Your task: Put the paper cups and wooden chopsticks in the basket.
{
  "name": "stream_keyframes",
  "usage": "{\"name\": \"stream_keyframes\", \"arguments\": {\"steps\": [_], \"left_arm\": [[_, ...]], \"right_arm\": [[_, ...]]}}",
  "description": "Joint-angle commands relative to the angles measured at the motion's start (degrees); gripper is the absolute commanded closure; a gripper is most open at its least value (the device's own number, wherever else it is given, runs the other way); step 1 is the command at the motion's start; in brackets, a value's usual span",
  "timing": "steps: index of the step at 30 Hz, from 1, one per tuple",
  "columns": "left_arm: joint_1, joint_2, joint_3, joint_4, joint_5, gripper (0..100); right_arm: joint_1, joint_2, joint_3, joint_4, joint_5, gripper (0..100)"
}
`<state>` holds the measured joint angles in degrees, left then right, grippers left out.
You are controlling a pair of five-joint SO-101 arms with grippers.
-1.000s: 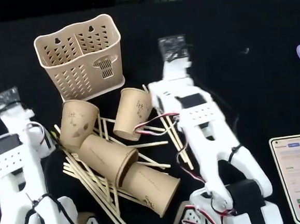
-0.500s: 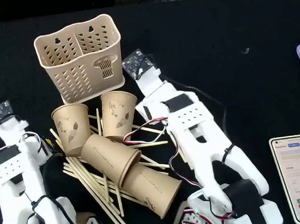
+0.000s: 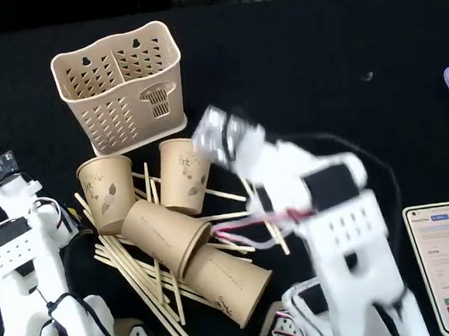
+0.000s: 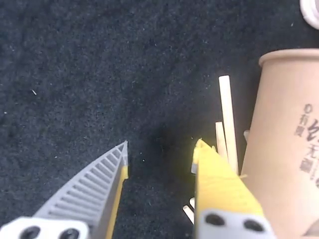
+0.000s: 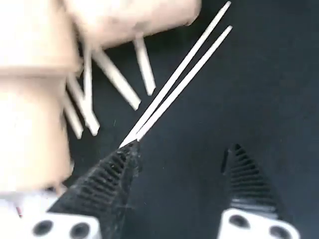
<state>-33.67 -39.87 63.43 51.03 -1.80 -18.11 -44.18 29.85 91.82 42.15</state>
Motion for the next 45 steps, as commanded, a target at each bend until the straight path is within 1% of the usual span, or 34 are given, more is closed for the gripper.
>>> {"name": "stream_keyframes", "arguments": {"steps": [1,4,9,11,15,16,19,22,25,28,31,34,38,41,45], "left_arm": [[-0.1,-1.3,-0.5,-0.8,0.5,79],[-0.1,-1.3,-0.5,-0.8,0.5,79],[-0.1,-1.3,-0.5,-0.8,0.5,79],[-0.1,-1.3,-0.5,-0.8,0.5,79],[-0.1,-1.3,-0.5,-0.8,0.5,79],[-0.1,-1.3,-0.5,-0.8,0.5,79],[-0.1,-1.3,-0.3,-0.8,0.5,79],[-0.1,-1.3,-0.3,-0.8,0.5,79],[-0.1,-1.3,-0.3,-0.8,0.5,79],[-0.1,-1.3,-0.1,-0.8,0.5,79],[-0.1,-1.3,-0.1,-0.8,0.5,79],[-0.1,-1.3,-0.1,-0.8,0.5,79],[-0.1,-1.3,-0.1,-0.8,0.6,79],[0.2,-1.3,-0.1,-0.8,0.6,79],[1.1,-1.3,0.0,-0.8,0.6,79]], "right_arm": [[-2.7,-12.8,9.2,3.8,7.5,72.7],[-5.4,-16.5,15.3,2.6,8.4,72.7],[-7.2,-15.0,22.9,-1.5,8.4,72.7],[-6.9,-14.5,22.8,-2.3,8.4,72.7],[-4.2,-13.8,17.0,-3.1,8.4,72.7],[-3.5,-13.2,15.7,-4.8,7.1,72.7],[-1.6,-9.3,14.7,-15.3,-1.3,72.7],[0.0,-1.5,14.2,-26.7,-11.2,72.4],[1.4,8.0,10.6,-36.0,-25.1,72.5],[3.4,16.9,5.2,-41.2,-40.0,72.5],[4.1,25.2,1.2,-47.6,-49.4,72.6],[4.0,32.4,-1.7,-54.5,-52.6,72.7],[3.1,40.7,-6.3,-58.2,-52.5,72.7],[2.6,45.5,-9.5,-56.4,-52.5,72.7],[2.3,46.7,-11.6,-48.2,-52.5,72.7]]}}
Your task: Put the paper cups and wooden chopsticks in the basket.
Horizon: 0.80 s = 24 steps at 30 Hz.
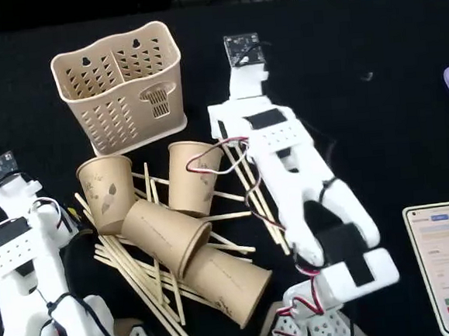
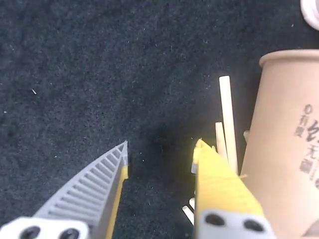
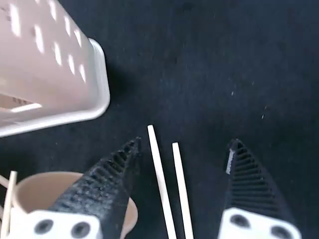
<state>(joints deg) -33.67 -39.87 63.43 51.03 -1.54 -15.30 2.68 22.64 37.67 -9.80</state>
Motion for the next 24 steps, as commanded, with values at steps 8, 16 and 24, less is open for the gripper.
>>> {"name": "stream_keyframes", "arguments": {"steps": [8,16,24], "left_arm": [[1.1,-1.3,-0.3,-0.8,0.4,79],[1.0,-1.3,-0.2,-0.8,0.4,79],[1.1,-1.3,-0.7,-0.8,0.4,79]], "right_arm": [[-6.6,-2.5,-4.0,18.4,15.8,72.7],[-4.9,-13.1,-4.1,22.9,20.4,72.7],[-5.5,-16.3,-0.9,22.8,-1.0,72.7]]}}
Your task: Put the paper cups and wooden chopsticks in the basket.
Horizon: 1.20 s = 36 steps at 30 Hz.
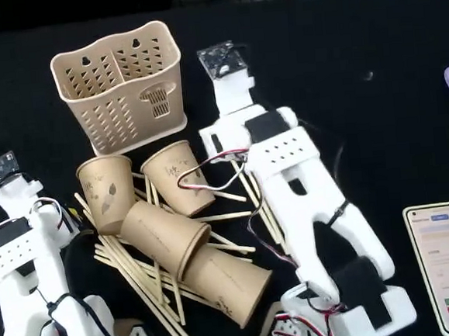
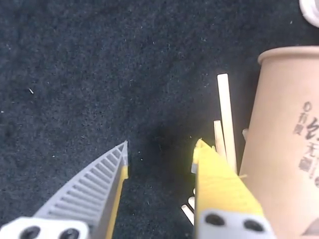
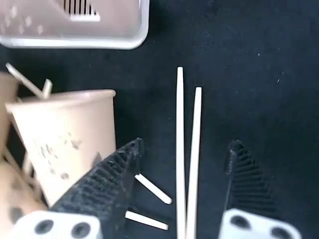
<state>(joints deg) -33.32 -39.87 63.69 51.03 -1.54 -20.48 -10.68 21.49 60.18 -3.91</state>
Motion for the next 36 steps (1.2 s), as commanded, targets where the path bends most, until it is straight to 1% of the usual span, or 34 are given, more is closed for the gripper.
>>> {"name": "stream_keyframes", "arguments": {"steps": [1,4,6,10,13,17,19,22,25,31,36], "left_arm": [[0.7,-1.3,-1.6,-0.6,0.4,79],[0.2,-1.3,-6.6,1.4,0.4,79],[0.1,-1.3,-11.4,4.6,0.4,79],[0.1,-1.0,-24.3,10.9,0.0,78],[-0.8,-0.6,-36.4,14.5,0.6,78],[-0.7,-0.5,-51.8,15.0,7.3,78],[1.8,0.5,-56.8,14.8,9.3,78],[8.3,6.4,-62.4,15.1,8.8,78],[11.8,15.4,-68.0,15.8,9.1,78],[16.9,32.3,-86.5,26.3,9.1,78],[17.7,45.4,-98.8,34.7,9.1,78]], "right_arm": [[-0.2,-2.9,0.1,0.3,-6.8,72.7],[3.3,-3.6,-1.0,0.2,-7.1,72.7],[5.0,-4.1,-1.9,0.4,-7.2,72.7],[6.9,-4.1,2.2,-0.7,-6.8,72.4],[8.2,-4.5,9.1,-6.6,-6.4,72.4],[8.2,-4.5,20.0,-18.3,-3.6,72.7],[8.1,-4.7,23.3,-22.5,-3.5,72.7],[8.1,-4.6,23.7,-23.1,-3.5,72.7],[8.1,-4.6,23.9,-23.2,-3.5,72.7],[8.1,-4.5,24.0,-23.5,-3.4,72.7],[8.1,-4.5,24.0,-23.5,-3.4,72.7]]}}
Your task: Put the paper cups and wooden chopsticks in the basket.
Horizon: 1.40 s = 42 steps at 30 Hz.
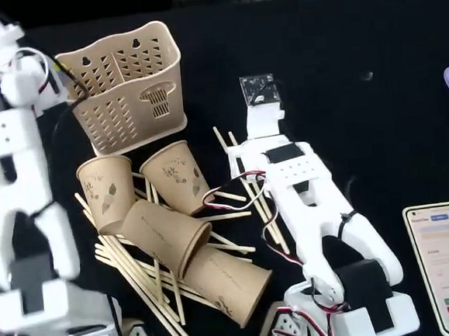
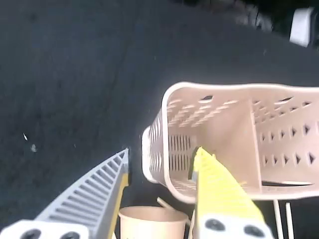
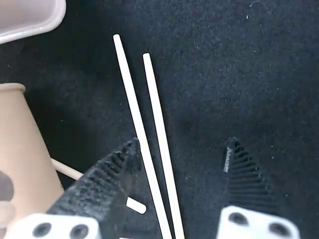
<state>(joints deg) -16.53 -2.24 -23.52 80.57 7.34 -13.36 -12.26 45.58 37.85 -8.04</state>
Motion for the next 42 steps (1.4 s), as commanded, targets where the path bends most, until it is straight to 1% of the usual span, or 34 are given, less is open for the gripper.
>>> {"name": "stream_keyframes", "arguments": {"steps": [1,4,5,6,8,9,10,12,17,25,27,32,38,42], "left_arm": [[0.9,9.9,-13.5,6.4,0.0,78],[0.9,16.1,-19.5,10.9,-0.3,79],[0.9,17.8,-21.5,12.5,-1.4,81],[1.1,19.3,-23.7,14.0,-2.8,85],[2.4,22.1,-27.7,16.4,-6.4,97],[3.0,23.3,-29.2,17.4,-8.6,97],[3.6,24.4,-30.6,18.5,-10.9,95],[5.1,25.9,-33.0,20.2,-14.8,98],[5.9,26.3,-32.7,20.3,-20.3,97],[6.0,20.5,-21.8,20.3,-30.9,97],[6.1,17.9,-19.5,20.3,-32.4,97],[6.8,11.9,-13.3,20.3,-35.0,97],[5.7,13.9,-12.5,17.1,-29.5,96],[4.4,15.5,-17.2,17.3,-27.0,85]], "right_arm": [[1.0,-2.9,-0.1,-1.1,0.7,72.7],[1.0,-2.9,-0.1,-1.1,0.7,72.7],[1.0,-2.9,-0.1,-1.1,0.7,72.7],[1.0,-2.9,-0.1,-1.1,0.7,72.7],[1.0,-2.9,-0.1,-1.1,0.7,72.7],[1.0,-2.9,-0.1,-1.1,0.7,72.7],[1.0,-3.0,-0.1,-1.1,0.7,72.7],[1.1,-3.0,-0.1,-0.9,0.7,72.7],[1.3,-3.0,-0.3,-0.8,0.7,72.7],[1.3,-3.0,-0.4,-0.8,0.7,72.7],[1.3,-3.0,-0.4,-0.8,0.7,72.7],[1.3,-3.0,-0.4,-0.8,0.7,72.7],[1.3,-3.0,-0.2,-0.8,0.7,72.7],[1.3,-3.0,-0.2,-0.8,0.7,72.7]]}}
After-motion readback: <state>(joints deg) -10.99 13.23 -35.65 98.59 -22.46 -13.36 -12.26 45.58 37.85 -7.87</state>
